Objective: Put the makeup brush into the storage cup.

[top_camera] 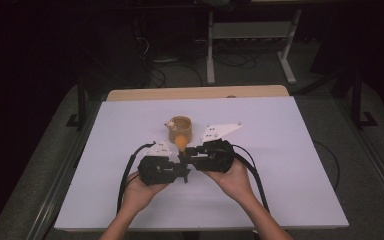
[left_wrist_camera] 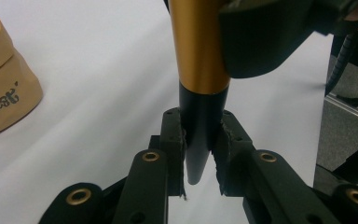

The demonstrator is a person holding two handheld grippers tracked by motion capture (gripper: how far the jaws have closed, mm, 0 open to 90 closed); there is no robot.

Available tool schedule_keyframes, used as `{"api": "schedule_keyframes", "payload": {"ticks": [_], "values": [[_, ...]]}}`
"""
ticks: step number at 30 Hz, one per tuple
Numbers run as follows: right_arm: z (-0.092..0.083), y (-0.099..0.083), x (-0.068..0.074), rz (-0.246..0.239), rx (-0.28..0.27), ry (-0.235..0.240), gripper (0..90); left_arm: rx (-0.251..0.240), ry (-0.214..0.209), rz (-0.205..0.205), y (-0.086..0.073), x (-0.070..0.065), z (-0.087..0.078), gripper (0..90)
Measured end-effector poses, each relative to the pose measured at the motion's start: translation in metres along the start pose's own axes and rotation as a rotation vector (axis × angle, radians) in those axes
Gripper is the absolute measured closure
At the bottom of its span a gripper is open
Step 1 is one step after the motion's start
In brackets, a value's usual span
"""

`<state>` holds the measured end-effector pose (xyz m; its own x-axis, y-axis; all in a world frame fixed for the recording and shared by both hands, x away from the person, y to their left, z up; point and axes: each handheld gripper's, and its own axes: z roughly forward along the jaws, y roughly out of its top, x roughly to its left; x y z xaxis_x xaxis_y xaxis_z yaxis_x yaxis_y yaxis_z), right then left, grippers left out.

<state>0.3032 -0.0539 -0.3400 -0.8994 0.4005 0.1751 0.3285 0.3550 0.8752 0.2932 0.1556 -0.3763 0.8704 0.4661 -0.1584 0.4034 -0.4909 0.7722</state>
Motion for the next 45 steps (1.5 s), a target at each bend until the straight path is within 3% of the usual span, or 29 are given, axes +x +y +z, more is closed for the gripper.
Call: {"api": "schedule_keyframes", "payload": {"ticks": [6, 10, 19, 32, 45], "values": [[0.000, 0.002, -0.001, -0.005, 0.008, 0.011, 71.4, -0.010, 0.006, 0.011, -0.001, 0.000, -0.002, 74.0], [0.001, 0.002, -0.004, -0.009, 0.020, 0.003, 71.6, -0.016, 0.015, -0.010, -0.002, -0.001, -0.005, 63.9], [-0.005, 0.004, -0.024, 0.026, 0.040, -0.022, 71.6, -0.010, 0.067, -0.005, -0.013, 0.002, -0.020, 55.6], [-0.019, 0.013, -0.053, 0.051, 0.069, -0.094, 71.6, -0.015, 0.118, -0.026, -0.039, 0.008, -0.043, 50.9], [-0.023, 0.029, -0.073, 0.064, 0.064, -0.128, 71.6, -0.020, 0.147, -0.060, -0.061, 0.012, -0.057, 48.9]]}}
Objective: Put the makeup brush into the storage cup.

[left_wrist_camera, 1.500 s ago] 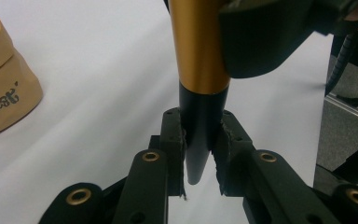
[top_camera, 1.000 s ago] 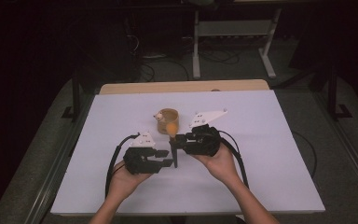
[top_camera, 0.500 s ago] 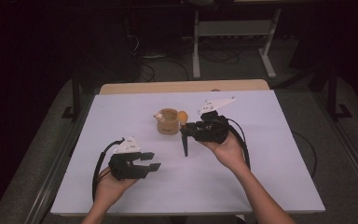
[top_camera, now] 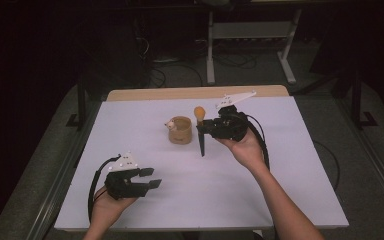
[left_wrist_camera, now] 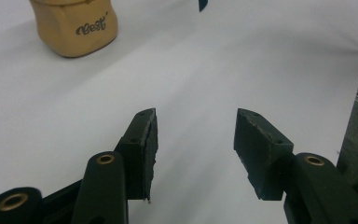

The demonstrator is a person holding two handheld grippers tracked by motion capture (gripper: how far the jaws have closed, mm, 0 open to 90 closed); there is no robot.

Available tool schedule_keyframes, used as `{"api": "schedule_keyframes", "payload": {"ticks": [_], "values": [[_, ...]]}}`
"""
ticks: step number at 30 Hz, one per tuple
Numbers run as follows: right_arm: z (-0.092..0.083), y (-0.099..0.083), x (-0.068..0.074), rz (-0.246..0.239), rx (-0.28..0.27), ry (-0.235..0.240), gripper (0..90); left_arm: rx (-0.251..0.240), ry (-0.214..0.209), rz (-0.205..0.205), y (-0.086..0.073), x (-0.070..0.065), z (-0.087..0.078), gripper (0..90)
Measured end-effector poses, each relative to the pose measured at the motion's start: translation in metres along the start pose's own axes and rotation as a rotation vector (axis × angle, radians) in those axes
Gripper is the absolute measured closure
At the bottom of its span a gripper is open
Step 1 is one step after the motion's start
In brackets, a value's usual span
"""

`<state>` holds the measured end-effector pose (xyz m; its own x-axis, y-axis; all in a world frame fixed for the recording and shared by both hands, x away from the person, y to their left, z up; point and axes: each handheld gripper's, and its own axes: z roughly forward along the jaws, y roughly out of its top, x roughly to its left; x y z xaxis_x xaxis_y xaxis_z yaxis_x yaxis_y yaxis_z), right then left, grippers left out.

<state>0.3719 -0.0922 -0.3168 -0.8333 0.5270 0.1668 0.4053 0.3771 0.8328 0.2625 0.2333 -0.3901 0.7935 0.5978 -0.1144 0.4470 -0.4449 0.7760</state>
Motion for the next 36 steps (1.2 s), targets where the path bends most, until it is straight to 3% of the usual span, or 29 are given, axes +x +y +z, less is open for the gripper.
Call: {"api": "schedule_keyframes", "payload": {"ticks": [15, 17, 24, 25, 36], "values": [[0.002, 0.035, -0.018, 0.008, -0.036, -0.029, 71.6, -0.025, 0.028, -0.017, -0.007, 0.004, -0.008, 47.1], [0.004, 0.040, -0.019, 0.008, -0.037, -0.031, 71.6, -0.033, 0.030, -0.026, -0.007, 0.004, -0.007, 47.0], [0.014, 0.057, -0.025, 0.012, -0.042, -0.039, 71.6, -0.030, 0.038, 0.006, -0.007, 0.006, -0.010, 46.6], [0.016, 0.059, -0.026, 0.015, -0.045, -0.039, 71.6, -0.030, 0.034, -0.013, -0.008, 0.005, -0.010, 46.5], [0.027, 0.084, -0.032, 0.027, -0.050, -0.053, 71.6, -0.032, 0.041, -0.011, -0.009, 0.008, -0.013, 46.3]]}}
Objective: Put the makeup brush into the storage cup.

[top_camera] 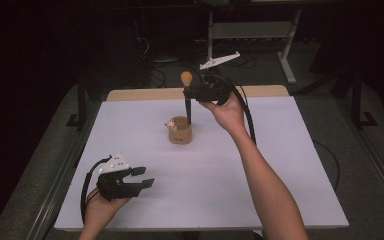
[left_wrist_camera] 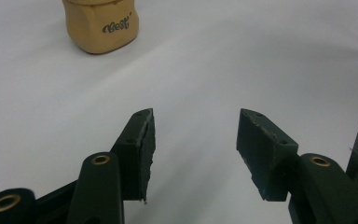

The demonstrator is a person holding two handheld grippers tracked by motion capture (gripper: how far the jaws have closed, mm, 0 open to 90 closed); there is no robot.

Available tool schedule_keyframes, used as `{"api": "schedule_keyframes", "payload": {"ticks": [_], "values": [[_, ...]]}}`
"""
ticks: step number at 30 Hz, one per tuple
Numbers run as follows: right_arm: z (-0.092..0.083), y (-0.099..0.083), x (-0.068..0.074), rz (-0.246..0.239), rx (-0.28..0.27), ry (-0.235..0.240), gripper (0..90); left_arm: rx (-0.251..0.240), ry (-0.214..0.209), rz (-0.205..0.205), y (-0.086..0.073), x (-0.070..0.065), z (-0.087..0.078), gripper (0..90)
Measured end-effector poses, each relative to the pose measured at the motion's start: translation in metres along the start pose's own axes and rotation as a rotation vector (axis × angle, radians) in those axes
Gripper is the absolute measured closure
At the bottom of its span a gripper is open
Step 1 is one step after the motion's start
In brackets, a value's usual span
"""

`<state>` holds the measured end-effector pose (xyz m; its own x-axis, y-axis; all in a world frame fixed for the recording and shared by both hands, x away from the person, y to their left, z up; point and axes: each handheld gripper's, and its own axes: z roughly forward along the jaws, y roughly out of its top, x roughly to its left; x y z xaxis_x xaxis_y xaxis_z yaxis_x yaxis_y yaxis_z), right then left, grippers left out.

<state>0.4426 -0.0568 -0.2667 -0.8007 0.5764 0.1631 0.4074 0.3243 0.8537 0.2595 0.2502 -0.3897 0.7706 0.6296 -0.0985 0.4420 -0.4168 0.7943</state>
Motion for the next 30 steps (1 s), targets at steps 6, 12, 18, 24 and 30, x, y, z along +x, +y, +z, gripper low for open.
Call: {"api": "schedule_keyframes", "payload": {"ticks": [6, 12, 18, 24, 30], "values": [[0.010, 0.008, -0.002, 0.009, -0.006, -0.007, 71.6, -0.006, -0.001, 0.000, 0.000, 0.001, -0.001, 46.3], [0.024, 0.007, -0.007, 0.029, 0.001, -0.015, 71.6, -0.006, 0.001, 0.002, 0.000, 0.001, -0.002, 46.1], [0.037, 0.002, -0.013, 0.040, 0.015, -0.021, 71.6, -0.010, -0.002, -0.011, 0.000, 0.001, -0.002, 46.0], [0.047, 0.000, -0.013, 0.057, 0.028, -0.022, 71.6, -0.005, 0.004, -0.011, 0.000, 0.003, -0.002, 45.4], [0.052, -0.002, -0.014, 0.067, 0.035, -0.030, 71.6, -0.006, 0.005, -0.008, 0.000, 0.004, -0.003, 45.0]]}}
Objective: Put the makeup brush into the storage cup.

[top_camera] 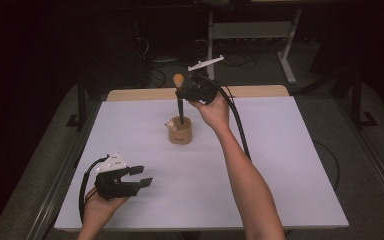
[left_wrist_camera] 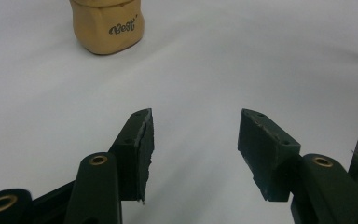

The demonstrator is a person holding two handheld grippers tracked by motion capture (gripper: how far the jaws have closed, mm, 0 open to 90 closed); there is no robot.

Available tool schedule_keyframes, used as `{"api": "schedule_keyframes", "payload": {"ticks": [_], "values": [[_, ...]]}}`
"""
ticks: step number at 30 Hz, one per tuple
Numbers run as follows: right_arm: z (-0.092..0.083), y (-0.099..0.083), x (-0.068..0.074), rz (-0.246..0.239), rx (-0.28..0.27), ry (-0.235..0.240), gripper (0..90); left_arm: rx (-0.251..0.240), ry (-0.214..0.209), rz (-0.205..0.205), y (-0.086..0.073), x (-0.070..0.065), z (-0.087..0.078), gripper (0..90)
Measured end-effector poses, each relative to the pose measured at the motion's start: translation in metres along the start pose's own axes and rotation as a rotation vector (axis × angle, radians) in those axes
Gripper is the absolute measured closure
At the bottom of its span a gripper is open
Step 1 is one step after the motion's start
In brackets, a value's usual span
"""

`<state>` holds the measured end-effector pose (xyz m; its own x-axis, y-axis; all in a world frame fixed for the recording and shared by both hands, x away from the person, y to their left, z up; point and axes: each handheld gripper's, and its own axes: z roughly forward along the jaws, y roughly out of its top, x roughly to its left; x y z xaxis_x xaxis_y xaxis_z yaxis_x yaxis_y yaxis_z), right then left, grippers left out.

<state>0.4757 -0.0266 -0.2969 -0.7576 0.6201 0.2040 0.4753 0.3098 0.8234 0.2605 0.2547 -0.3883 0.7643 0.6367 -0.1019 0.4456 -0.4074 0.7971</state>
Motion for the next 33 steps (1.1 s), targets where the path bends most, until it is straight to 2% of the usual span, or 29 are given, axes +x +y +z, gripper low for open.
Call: {"api": "schedule_keyframes", "payload": {"ticks": [2, 5, 8, 11, 12, 14, 18, 19, 24, 25, 33], "values": [[0.002, -0.001, -0.002, -0.013, -0.002, -0.002, 71.6, 0.004, -0.001, 0.004, 0.000, 0.001, 0.000, 44.9], [0.004, -0.003, -0.003, 0.003, -0.001, -0.007, 71.6, -0.012, -0.003, -0.015, 0.000, -0.001, 0.000, 44.8], [0.007, -0.006, -0.005, 0.016, 0.007, -0.005, 71.6, 0.001, -0.001, -0.010, 0.000, 0.000, -0.001, 44.7], [0.008, -0.008, -0.007, 0.007, 0.009, -0.010, 71.6, 0.004, 0.002, -0.005, 0.000, 0.001, -0.001, 44.6], [0.009, -0.008, -0.006, 0.020, 0.010, -0.007, 71.6, 0.006, 0.003, 0.000, 0.000, 0.001, -0.001, 44.6], [0.010, -0.009, -0.007, 0.010, 0.006, -0.008, 71.6, -0.004, 0.002, -0.009, 0.000, 0.001, -0.001, 44.5], [0.013, -0.012, -0.006, 0.029, 0.016, -0.004, 71.6, -0.005, 0.005, -0.008, 0.000, 0.001, -0.001, 44.3], [0.015, -0.014, -0.007, 0.016, 0.014, -0.007, 71.6, -0.005, 0.005, -0.009, 0.000, 0.001, -0.001, 44.3], [0.017, -0.019, -0.008, 0.024, 0.015, -0.010, 71.6, -0.009, 0.003, -0.010, 0.000, 0.001, -0.001, 44.2], [0.017, -0.020, -0.008, 0.040, 0.015, -0.010, 71.6, -0.008, 0.004, -0.001, 0.000, 0.002, -0.001, 44.2], [0.018, -0.028, -0.012, 0.043, 0.015, -0.013, 71.6, -0.002, 0.001, -0.010, 0.000, 0.000, 0.000, 44.2]]}}
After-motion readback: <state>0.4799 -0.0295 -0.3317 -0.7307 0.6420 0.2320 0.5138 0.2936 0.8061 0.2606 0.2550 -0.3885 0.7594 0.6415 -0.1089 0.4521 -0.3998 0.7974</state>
